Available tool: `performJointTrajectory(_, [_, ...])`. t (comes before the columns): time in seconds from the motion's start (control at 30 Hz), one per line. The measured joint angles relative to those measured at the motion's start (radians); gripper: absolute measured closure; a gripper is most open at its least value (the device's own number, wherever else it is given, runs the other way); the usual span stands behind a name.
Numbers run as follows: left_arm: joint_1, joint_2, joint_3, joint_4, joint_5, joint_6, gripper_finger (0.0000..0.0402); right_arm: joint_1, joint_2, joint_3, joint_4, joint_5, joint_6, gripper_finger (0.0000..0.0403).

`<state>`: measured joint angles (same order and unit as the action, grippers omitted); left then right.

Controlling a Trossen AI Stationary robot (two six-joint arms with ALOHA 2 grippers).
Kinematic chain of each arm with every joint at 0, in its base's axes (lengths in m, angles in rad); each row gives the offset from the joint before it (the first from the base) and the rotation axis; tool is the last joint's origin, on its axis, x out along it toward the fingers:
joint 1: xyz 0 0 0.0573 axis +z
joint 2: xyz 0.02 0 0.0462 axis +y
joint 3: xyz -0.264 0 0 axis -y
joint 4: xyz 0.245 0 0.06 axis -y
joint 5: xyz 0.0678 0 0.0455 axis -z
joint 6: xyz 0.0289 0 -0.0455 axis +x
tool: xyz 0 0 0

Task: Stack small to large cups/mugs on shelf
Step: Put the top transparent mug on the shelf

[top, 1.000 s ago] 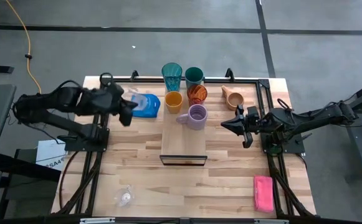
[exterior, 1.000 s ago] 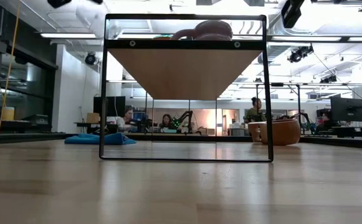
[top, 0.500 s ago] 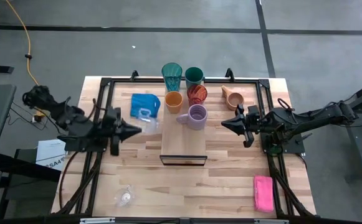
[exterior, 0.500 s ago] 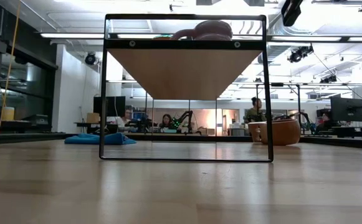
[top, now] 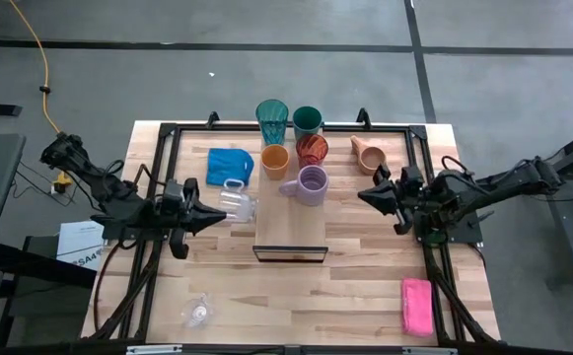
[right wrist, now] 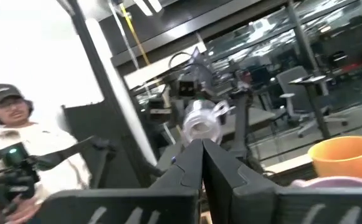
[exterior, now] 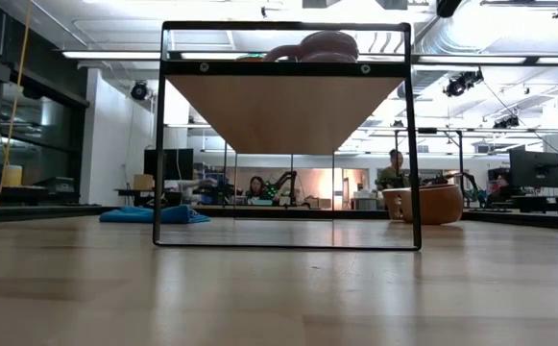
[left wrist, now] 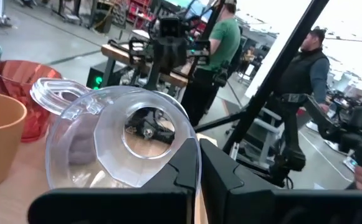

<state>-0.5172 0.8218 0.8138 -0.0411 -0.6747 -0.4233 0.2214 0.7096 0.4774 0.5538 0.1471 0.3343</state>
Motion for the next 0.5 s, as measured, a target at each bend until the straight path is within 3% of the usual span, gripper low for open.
performJointTrajectory(0.13, [0.000,-0.015,-0.039,0.075,-0.007,0.035,0.0401,0.051,0.052,0.050,-0.083,0.036,-0.019,0.0403])
performJointTrajectory(0.37, [0.001,-0.063,-0.060,0.096,-0.014,0.054,0.0401,0.103,0.214,0.336,-0.485,0.056,-0.133,0.0403])
performJointTrajectory(0.5, [0.001,-0.061,-0.060,0.095,-0.014,0.056,0.0401,0.102,0.263,0.434,-0.596,0.034,-0.135,0.0403])
